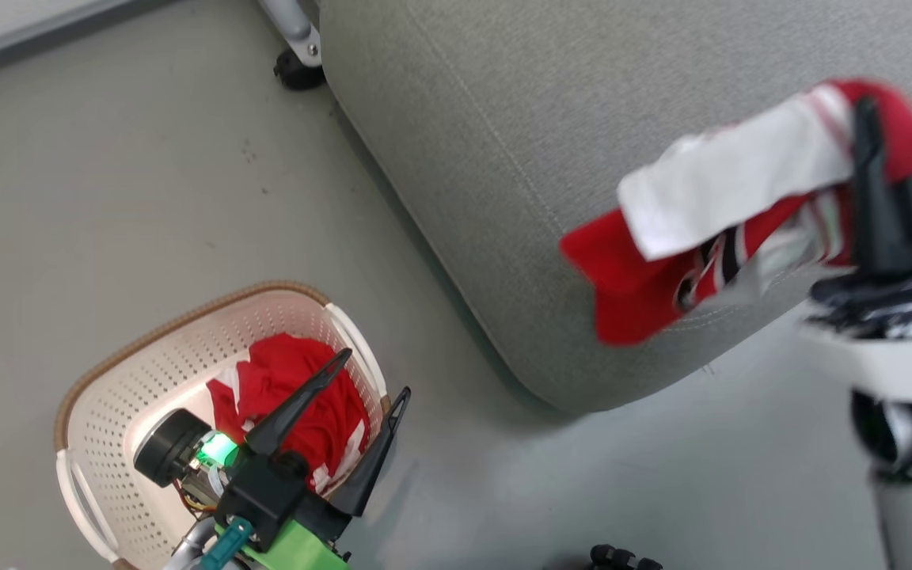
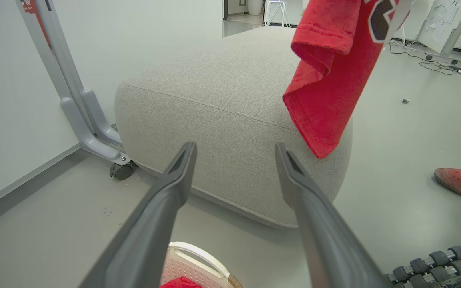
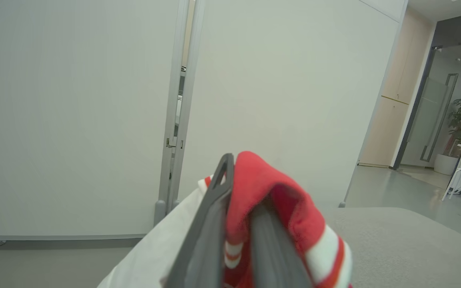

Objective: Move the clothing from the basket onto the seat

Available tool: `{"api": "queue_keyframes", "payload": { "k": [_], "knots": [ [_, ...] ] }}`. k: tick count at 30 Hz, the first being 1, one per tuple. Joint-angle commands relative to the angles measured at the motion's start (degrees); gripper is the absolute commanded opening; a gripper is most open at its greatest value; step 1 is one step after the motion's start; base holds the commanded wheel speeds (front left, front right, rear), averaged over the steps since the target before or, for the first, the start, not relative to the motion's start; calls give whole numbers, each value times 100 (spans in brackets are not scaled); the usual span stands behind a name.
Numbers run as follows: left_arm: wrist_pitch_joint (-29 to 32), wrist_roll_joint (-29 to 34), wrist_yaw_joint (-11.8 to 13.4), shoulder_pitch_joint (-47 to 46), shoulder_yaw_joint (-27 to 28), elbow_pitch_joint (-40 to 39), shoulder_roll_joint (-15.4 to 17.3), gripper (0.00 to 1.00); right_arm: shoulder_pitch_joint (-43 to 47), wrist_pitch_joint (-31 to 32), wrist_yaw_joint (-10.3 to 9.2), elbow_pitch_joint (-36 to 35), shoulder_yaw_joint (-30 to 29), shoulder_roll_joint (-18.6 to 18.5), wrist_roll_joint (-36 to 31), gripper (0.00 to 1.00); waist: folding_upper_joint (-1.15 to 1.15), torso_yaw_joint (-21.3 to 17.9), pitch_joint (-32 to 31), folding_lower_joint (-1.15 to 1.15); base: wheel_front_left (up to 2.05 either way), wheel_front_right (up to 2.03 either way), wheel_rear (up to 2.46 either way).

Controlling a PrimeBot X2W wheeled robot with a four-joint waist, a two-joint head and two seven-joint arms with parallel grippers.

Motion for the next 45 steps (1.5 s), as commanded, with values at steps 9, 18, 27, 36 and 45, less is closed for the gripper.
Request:
{"api": "queue_keyframes", "payload": {
  "k": [9,18,27,36,45],
  "knots": [
    [258,342,-7,-386,-41,-586,274,100,-2288,-18,-6,752,-911,-1420,439,0,0,909,1449,0,0,0,0],
    [356,638,-241,-915,-149,-682,332,100,-3459,-17,-4,2373,-1342,-2049,340,0,0,1405,2158,0,0,0,0],
    [147,747,-353,-1388,-246,-135,49,100,-2874,-18,-4,3995,-1467,-1326,58,0,0,1470,1983,0,0,0,0],
    [48,822,-473,-1502,-530,285,-272,100,-1757,-17,-5,3805,-1746,-712,-364,100,0,1434,1299,0,0,0,0],
    [-16,429,-327,-1113,-490,787,-758,100,-505,-17,-4,2988,-1963,-106,-484,100,0,1731,353,0,0,0,0]
  ]
}}
